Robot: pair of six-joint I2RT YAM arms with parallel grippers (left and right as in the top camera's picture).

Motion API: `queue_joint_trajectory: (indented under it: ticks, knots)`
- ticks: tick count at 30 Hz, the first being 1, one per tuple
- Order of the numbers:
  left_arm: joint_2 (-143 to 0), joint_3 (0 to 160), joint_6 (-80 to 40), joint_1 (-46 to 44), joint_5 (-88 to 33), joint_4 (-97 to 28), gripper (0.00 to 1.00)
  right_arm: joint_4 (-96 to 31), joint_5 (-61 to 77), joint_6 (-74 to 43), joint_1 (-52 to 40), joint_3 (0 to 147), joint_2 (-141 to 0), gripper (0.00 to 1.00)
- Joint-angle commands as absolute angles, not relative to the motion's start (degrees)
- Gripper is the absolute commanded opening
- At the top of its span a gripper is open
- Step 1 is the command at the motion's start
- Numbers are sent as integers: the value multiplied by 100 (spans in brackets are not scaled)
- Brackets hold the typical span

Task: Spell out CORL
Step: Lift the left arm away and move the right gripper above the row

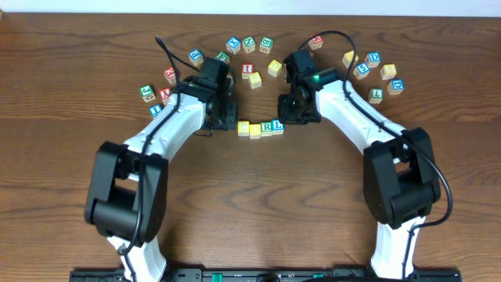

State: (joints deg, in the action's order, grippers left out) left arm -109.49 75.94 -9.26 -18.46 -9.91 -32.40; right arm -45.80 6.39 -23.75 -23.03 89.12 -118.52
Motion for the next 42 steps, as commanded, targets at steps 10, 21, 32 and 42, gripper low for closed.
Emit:
queue_joint_trajectory:
  ticks: [10, 21, 32, 42]
  knots:
    - [-9035, 7612, -799, -843, -189, -3437, 8, -4587, 814, -1907, -2768, 8919, -10973, 5]
    - [-8733, 7609, -799, -222, -191, -3684, 8, -4644, 788, -2381, -3750, 8912, -11655, 1]
    - [-8735, 7609, -801, -222, -191, -3691, 8, -4762, 178, -2423, -4018, 8910, -11815, 1]
    - [-8735, 7609, -799, -222, -191, -3728, 8, -4584, -3, -2532, -4056, 8901, -12263, 1]
